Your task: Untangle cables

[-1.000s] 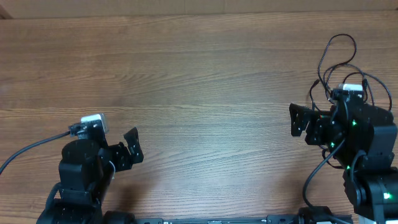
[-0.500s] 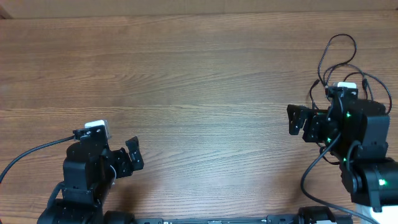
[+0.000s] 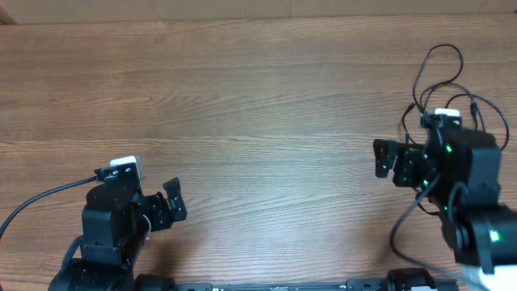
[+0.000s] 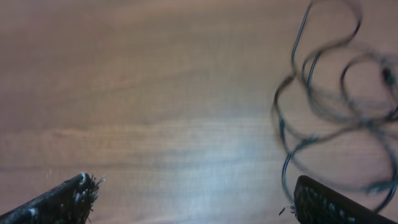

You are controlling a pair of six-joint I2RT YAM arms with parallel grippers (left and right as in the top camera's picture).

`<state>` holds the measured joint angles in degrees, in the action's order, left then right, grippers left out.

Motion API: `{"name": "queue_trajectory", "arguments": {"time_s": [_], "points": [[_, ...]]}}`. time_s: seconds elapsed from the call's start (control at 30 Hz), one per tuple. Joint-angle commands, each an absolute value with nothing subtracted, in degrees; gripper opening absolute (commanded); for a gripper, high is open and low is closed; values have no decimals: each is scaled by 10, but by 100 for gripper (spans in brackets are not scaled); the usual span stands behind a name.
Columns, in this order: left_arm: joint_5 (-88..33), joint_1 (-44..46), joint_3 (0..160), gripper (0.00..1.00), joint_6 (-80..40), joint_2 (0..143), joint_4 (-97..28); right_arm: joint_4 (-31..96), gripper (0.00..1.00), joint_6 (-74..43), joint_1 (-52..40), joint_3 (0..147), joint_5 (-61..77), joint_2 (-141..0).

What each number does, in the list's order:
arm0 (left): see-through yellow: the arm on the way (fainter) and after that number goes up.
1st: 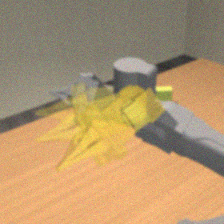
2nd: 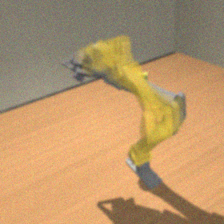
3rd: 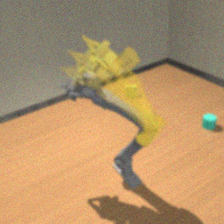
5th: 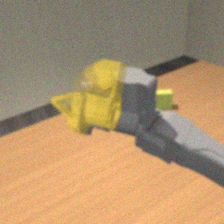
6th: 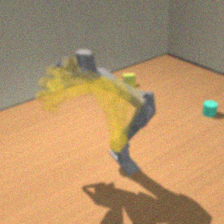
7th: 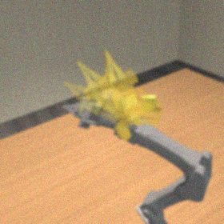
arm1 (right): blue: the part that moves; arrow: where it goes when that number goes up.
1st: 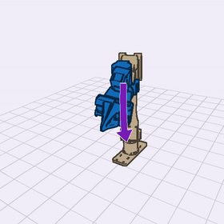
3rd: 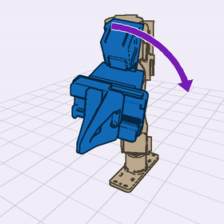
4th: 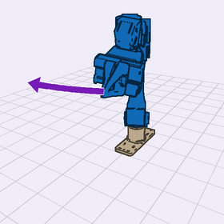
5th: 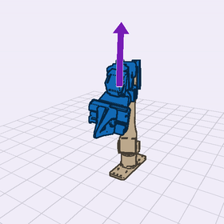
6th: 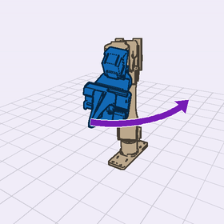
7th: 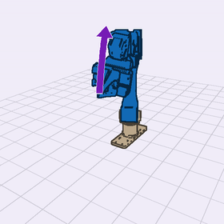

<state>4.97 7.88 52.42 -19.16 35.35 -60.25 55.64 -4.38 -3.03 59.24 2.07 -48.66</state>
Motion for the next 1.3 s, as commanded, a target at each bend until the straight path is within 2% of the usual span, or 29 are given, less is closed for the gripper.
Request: {"name": "queue_trajectory", "arguments": {"time_s": [0.0,0.37,0.67,1.0,1.2,1.27], "points": [[51,83,519,100,-194,352,-602,517,100,-10,-29,558,7,-406],[51,83,519,100,-194,352,-602,253,100,-11,-29,312,23,-156],[51,83,519,100,-194,352,-602,43,100,-11,-30,167,26,-74],[51,83,519,99,-194,352,-602,-81,100,-10,-30,62,26,-20],[51,83,519,100,-194,352,-602,-124,100,-10,-30,3,26,-1],[51,83,519,100,-194,352,-602,-96,100,-8,-33,4,25,-1]]}}
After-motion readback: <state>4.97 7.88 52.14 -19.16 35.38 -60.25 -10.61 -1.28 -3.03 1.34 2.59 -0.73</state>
